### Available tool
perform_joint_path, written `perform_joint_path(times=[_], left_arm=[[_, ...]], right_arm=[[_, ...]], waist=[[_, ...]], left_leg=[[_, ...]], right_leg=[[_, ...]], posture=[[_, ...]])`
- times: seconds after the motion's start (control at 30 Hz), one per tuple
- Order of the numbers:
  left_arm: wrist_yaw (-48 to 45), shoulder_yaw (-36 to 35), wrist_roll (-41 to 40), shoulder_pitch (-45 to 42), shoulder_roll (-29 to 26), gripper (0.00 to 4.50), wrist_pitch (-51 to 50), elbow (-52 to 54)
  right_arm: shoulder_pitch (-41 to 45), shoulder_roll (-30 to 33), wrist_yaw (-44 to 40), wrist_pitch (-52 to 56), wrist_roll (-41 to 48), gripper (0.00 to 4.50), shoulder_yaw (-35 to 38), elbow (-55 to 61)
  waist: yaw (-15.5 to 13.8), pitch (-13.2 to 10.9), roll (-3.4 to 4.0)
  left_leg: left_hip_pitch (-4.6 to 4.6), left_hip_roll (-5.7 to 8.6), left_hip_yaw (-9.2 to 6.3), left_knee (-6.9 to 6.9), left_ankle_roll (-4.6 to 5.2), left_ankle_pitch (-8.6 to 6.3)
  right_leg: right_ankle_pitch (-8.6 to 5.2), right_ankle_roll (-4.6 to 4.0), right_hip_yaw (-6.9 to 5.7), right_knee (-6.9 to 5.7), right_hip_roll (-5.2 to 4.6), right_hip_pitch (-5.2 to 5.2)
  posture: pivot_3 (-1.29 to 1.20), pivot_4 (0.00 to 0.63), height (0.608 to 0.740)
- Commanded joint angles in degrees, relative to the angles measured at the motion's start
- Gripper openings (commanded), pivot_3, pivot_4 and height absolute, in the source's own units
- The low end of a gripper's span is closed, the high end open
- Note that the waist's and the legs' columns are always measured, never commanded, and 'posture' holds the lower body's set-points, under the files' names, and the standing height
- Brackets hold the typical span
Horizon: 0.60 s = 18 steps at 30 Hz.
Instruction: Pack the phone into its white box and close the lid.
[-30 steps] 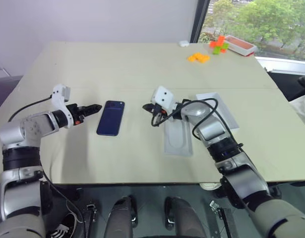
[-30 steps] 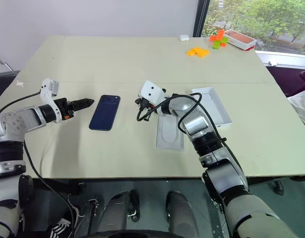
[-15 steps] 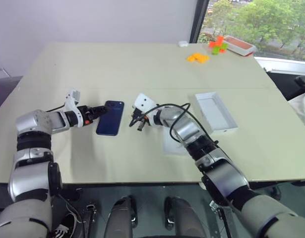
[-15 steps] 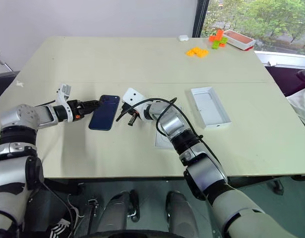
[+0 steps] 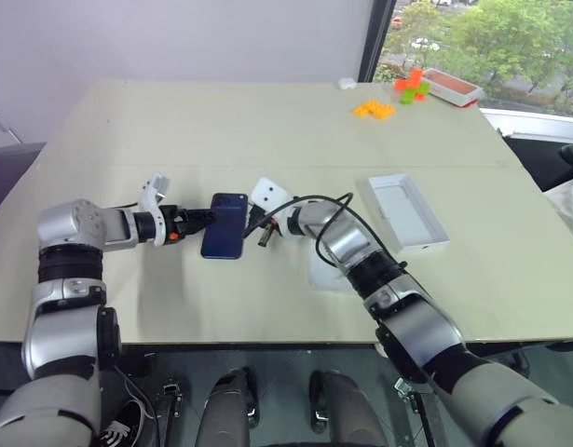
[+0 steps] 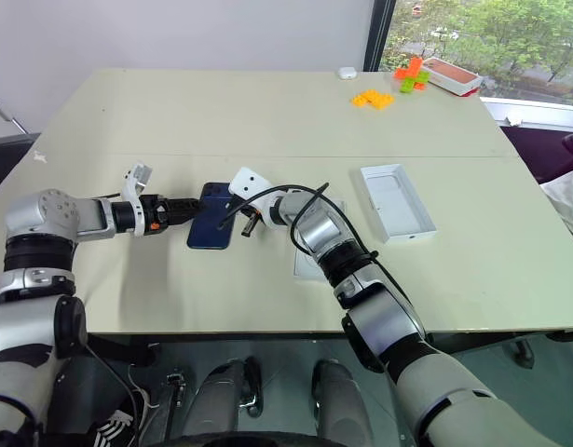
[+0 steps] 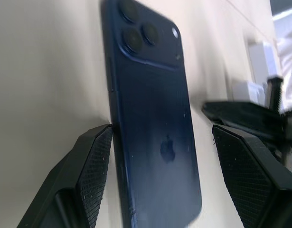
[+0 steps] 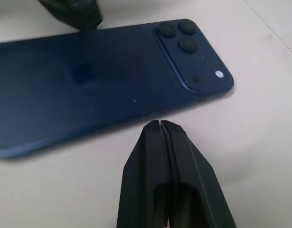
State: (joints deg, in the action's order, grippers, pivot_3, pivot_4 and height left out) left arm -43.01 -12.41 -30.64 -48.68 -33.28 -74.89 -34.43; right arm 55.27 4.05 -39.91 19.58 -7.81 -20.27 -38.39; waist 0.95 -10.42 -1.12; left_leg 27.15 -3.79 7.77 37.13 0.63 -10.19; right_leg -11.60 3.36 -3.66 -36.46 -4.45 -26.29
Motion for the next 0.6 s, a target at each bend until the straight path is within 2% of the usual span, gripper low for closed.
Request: perform_joint_path(times=[0.03,0.23,0.4,0.6], left_arm=[[2.6,0.0,-0.5,2.3,3.1,3.54,-3.1,1.2],[4.9,-2.7,-0.2,2.2,4.0,3.54,-2.6,0.9],[6.2,-4.0,-0.4,1.3,4.7,3.54,-3.1,-0.6],[7.1,-4.3,-1.2,0.8,6.9,3.54,-5.6,-0.5]], right_arm=[[-0.3,1.5,-1.4,-0.7,-0.8,0.03,-0.6,2.0],[-1.0,3.6,-1.9,-2.8,-4.2,0.03,-3.3,0.9],[-1.0,2.1,-1.9,-1.6,-4.6,0.03,-3.8,1.0],[-1.4,1.3,-2.9,-2.0,-4.8,0.03,-4.6,1.7]], waist=[[-0.1,0.0,0.00],[-0.2,0.0,0.00],[0.0,0.0,0.00],[0.0,0.2,0.00]], left_leg=[[-0.02,0.00,-0.01,0.00,0.00,0.00],[-0.20,0.02,-0.06,-0.01,0.01,0.00],[-0.73,-0.06,-0.14,-0.23,-0.01,-0.02],[-0.75,-0.04,-0.12,-0.48,-0.01,-0.02]], right_leg=[[0.00,-0.01,0.00,0.00,-0.01,0.02],[-0.06,-0.17,0.00,-0.01,-0.11,0.21],[-0.07,-0.19,0.00,0.08,-0.17,0.64],[0.02,-0.33,0.00,0.25,-0.27,0.42]], posture=[[0.00,0.150,0.740],[0.00,0.150,0.740],[0.00,0.150,0.740],[0.00,0.150,0.740]])
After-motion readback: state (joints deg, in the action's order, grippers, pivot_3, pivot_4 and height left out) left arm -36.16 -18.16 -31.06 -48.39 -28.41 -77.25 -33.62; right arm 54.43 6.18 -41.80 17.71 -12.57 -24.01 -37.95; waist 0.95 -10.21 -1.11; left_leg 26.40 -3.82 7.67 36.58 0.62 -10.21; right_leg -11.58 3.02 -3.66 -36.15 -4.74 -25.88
